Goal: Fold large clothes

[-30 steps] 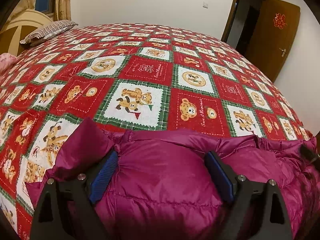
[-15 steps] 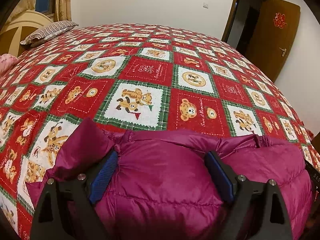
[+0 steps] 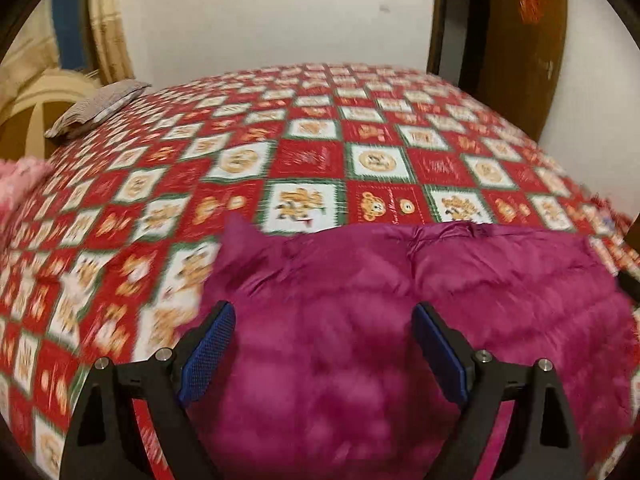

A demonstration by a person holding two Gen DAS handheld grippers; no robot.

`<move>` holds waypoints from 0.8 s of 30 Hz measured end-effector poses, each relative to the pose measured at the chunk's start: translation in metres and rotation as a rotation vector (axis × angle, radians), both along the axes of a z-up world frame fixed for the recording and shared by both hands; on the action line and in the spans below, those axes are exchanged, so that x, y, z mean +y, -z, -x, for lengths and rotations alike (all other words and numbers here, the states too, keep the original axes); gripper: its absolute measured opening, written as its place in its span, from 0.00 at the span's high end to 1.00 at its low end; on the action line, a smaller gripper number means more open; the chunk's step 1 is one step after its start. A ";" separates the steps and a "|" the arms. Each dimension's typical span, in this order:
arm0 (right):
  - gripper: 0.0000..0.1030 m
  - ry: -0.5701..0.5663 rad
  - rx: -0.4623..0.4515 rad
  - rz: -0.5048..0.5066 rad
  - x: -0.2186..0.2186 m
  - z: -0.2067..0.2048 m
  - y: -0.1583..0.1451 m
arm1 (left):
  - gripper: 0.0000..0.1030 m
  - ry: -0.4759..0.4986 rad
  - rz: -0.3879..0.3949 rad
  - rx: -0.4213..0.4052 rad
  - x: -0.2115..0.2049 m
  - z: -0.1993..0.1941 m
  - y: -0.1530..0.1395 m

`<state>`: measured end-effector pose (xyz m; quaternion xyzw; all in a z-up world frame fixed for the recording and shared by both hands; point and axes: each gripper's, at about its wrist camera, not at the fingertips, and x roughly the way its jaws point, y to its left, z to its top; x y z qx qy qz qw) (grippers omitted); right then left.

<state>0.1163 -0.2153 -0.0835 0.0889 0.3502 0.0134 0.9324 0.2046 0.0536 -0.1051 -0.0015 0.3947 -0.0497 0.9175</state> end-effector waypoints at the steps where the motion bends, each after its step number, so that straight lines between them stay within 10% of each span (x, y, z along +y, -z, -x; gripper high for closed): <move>1: 0.83 -0.010 0.002 -0.022 0.009 0.005 0.001 | 0.13 -0.009 0.045 -0.012 0.013 0.013 -0.002; 18: 0.89 -0.087 0.117 -0.144 0.077 -0.004 0.077 | 0.13 -0.109 0.263 0.062 0.047 0.049 0.055; 24: 0.92 -0.090 0.091 -0.141 0.078 0.000 0.080 | 0.13 -0.103 0.189 0.056 0.037 0.049 0.055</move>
